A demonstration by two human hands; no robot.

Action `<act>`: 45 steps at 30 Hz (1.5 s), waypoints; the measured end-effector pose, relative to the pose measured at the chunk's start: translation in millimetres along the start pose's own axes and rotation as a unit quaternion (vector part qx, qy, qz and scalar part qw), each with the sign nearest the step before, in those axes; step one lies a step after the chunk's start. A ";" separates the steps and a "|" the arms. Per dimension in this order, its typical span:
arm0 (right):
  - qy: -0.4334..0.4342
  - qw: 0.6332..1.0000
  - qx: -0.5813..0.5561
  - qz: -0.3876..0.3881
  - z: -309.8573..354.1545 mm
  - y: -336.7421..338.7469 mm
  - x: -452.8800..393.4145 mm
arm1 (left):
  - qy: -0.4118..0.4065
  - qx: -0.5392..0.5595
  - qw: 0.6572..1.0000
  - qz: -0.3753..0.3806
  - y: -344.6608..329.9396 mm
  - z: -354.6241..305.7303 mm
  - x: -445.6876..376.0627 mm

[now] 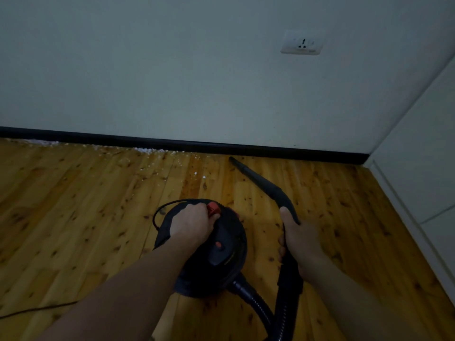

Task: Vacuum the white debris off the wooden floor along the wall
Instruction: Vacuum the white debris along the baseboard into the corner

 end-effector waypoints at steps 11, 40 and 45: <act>0.015 0.999 0.033 0.017 7.6 -32.2 6.8 | 0.031 0.004 0.999 -0.012 6.8 30.5 3.9; 0.077 0.992 0.086 0.055 14.8 -88.4 42.4 | 0.067 0.053 0.996 -0.007 8.5 76.0 20.9; 0.078 0.991 0.103 0.035 1.3 -75.3 61.4 | 0.051 0.054 0.997 0.006 2.6 74.2 38.3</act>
Point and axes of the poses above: each hand's wrist, its own x-axis away from the middle knuckle, its own y-axis out of the back of the hand, z = x × y, the point moved 3 cm from there along -x, towards the middle knuckle, and after that the axes turned 3 degrees about -y, right-handed, at the moved point
